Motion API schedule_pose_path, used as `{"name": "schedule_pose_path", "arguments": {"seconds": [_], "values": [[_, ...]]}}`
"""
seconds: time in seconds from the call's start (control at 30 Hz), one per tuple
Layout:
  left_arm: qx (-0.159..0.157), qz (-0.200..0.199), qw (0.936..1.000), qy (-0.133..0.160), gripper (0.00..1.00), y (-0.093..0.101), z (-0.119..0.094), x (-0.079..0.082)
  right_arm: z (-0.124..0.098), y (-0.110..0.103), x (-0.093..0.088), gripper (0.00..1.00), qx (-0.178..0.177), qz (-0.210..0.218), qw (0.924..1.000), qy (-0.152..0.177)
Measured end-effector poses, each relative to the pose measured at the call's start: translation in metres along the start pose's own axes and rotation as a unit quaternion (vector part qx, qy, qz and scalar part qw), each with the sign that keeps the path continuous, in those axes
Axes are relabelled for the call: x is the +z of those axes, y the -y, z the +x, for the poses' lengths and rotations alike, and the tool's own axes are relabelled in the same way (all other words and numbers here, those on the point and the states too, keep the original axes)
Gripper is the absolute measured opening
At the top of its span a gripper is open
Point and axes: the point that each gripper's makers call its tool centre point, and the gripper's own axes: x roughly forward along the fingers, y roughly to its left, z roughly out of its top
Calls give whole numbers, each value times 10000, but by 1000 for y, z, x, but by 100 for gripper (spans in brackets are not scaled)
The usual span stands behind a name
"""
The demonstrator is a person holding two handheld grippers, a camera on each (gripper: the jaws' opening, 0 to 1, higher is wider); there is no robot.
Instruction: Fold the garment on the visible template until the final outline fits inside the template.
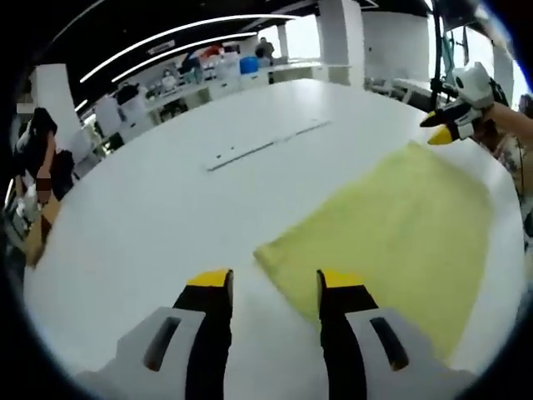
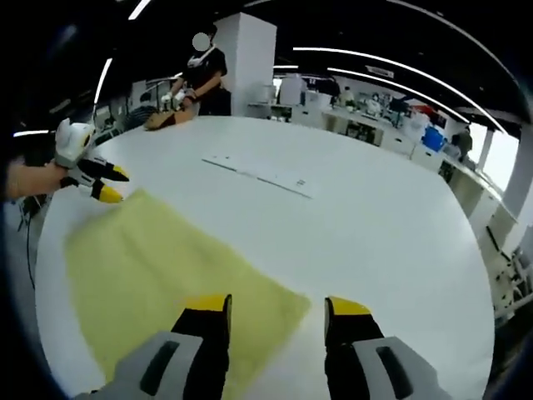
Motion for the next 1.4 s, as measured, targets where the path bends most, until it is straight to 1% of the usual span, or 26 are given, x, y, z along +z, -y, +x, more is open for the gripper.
{"name": "schedule_pose_path", "arguments": {"seconds": [0.03, 0.1, 0.17, 0.23, 0.33, 0.47, 0.6, 0.67, 0.73, 0.87, 1.03, 1.2, 1.3, 1.4], "values": [[-58, 33, 10000, 8, 42, 3, -2, -1, -2, -1, -2, 50, 21, -18, 10000, -29], [-120, 10, 9999, 13, 46, 6, -7, -4, -8, -5, -5, 54, 94, 22, 9999, -66], [-258, -90, 9996, 60, 50, 12, -14, -6, -13, -11, -7, 58, 197, 82, 9997, -73], [-369, -185, 9990, 147, 54, 17, -20, -6, -17, -15, -10, 63, 264, 139, 9995, -78], [-430, -243, 9984, 274, 61, 21, -31, -6, -24, -22, -17, 69, 333, 118, 9992, -174], [-533, -407, 9969, 408, 65, 26, -40, -7, -34, -31, -23, 75, 441, 151, 9987, -202], [-634, -528, 9955, 461, 68, 35, -50, -12, -45, -42, -30, 80, 589, 243, 9977, -212], [-724, -558, 9944, 529, 68, 41, -55, -13, -51, -46, -34, 80, 629, 262, 9974, -214], [-845, -676, 9926, 551, 67, 48, -61, -15, -56, -50, -38, 78, 654, 239, 9974, -187], [-1005, -751, 9900, 650, 66, 59, -71, -18, -66, -56, -45, 77, 696, 278, 9971, -139], [-1042, -885, 9883, 669, 63, 67, -79, -27, -76, -61, -52, 76, 703, 376, 9968, -44], [-1044, -1143, 9860, 623, 59, 72, -84, -40, -84, -65, -62, 74, 699, 583, 9958, -29], [-1062, -1365, 9831, 595, 55, 76, -85, -49, -88, -68, -68, 69, 709, 730, 9948, -21], [-1107, -1445, 9815, 588, 52, 79, -87, -53, -90, -74, -77, 67, 752, 884, 9932, -50]]}}
